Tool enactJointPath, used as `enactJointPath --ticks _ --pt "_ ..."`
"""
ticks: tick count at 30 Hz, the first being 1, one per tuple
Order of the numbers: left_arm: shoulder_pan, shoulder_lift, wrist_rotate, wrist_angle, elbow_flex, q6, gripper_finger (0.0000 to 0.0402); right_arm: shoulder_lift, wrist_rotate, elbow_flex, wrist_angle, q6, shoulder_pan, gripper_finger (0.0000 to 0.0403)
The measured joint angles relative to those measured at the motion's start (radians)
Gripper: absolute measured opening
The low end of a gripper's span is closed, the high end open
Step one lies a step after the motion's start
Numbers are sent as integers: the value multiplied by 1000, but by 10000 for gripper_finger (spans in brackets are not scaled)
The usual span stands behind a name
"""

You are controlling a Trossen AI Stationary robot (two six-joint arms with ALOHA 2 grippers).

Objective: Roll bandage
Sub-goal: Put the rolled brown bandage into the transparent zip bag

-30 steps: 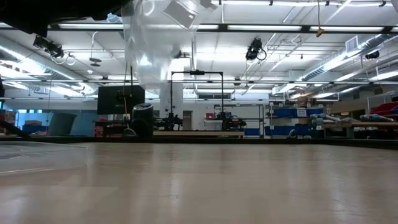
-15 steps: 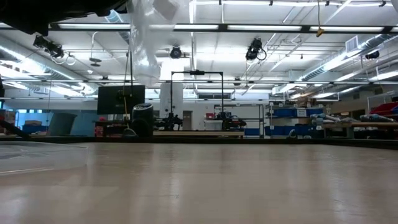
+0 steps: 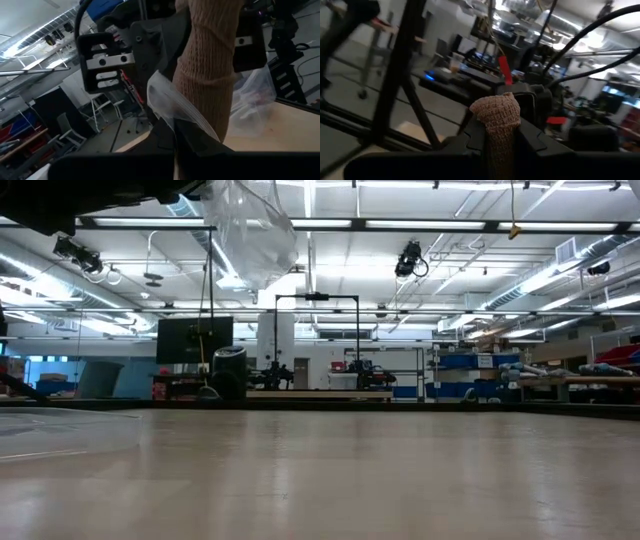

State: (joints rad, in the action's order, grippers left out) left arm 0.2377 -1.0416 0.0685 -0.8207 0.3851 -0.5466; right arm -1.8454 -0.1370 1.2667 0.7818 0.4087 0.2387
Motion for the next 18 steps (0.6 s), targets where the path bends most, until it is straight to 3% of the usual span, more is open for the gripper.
enactJointPath --ticks 7,13,15,18 --pt "5 0 8 3 0 1 0 26 -217 0 -109 80 39 48" --pt "9 -1 -14 10 -2 5 0 76 -454 1 -291 15 55 48" --pt "7 -2 -11 10 -2 5 0 86 -488 2 -361 -30 55 48" --pt "8 -3 -11 12 -2 8 0 94 -455 4 -444 -109 43 48"
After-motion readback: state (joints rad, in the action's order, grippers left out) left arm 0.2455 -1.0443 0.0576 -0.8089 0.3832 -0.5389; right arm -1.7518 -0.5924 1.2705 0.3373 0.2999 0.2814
